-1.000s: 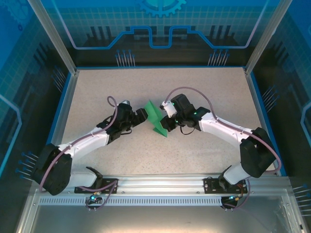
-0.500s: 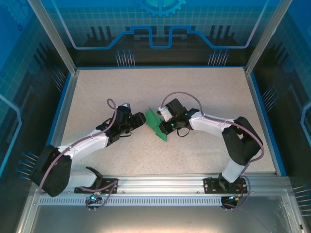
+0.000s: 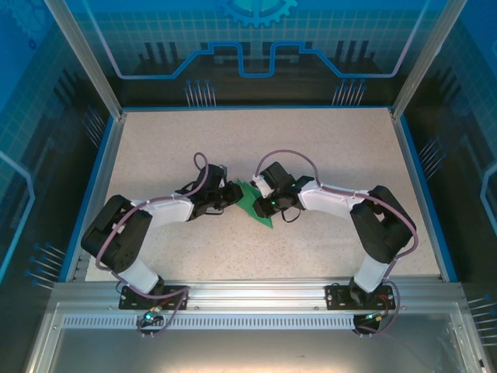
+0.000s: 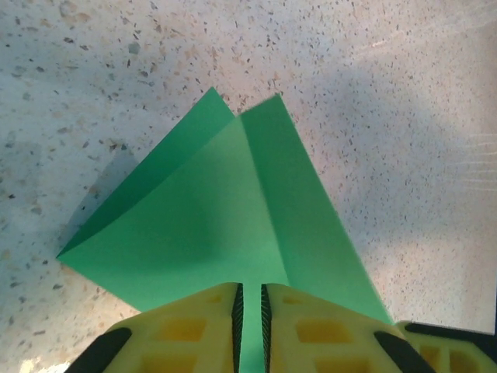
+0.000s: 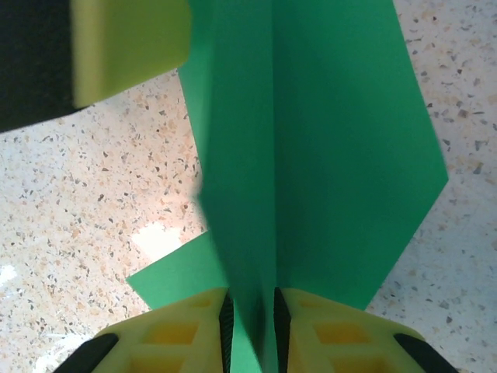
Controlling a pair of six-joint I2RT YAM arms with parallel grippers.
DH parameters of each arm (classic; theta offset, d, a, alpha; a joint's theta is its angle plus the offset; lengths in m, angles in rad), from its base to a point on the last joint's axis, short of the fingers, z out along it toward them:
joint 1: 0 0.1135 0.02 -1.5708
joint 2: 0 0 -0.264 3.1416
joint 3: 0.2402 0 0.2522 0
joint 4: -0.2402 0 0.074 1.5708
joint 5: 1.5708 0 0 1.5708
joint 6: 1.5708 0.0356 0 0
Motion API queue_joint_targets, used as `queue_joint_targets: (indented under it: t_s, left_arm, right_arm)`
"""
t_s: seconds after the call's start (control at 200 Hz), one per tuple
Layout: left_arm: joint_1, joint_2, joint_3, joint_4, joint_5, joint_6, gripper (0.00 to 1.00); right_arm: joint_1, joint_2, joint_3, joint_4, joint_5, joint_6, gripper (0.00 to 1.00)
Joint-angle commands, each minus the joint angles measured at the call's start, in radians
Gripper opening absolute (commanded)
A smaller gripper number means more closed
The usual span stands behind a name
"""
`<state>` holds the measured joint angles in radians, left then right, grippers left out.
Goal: Fold a paper plane with a square sheet of paper (pick it up from the middle)
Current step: Fourth fold the wing at the center of the table.
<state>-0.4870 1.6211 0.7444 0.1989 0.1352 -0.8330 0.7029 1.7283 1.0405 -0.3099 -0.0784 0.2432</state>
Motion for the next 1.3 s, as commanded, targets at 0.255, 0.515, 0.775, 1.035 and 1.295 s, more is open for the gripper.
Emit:
queue_joint_targets:
  t_s: [0.255,0.515,0.775,1.035,1.295]
  left_arm:
    - [0.006,0.084,0.048,-0.036,0.009,0.012,0.07]
    - [0.006,0.118,0.065,-0.034,0.012,0.016,0.04]
    - [0.005,0.088,0.06,-0.044,-0.003,0.009,0.08]
    - [0.006,0.036,0.018,-0.01,0.01,-0.052,0.17]
    - [0.005,0.024,0.006,-0.007,0.018,-0.094,0.21]
  right_arm:
    - [0.047,0.033,0.01,-0.079,0.107,0.012,0.24]
    - [0.07,0.08,0.047,-0.096,0.16,0.024,0.2]
    - [0.088,0.067,0.052,-0.112,0.257,0.063,0.1]
    - [0.108,0.033,0.029,-0.094,0.361,0.101,0.05]
    - [0.104,0.004,0.019,-0.069,0.226,0.115,0.15]
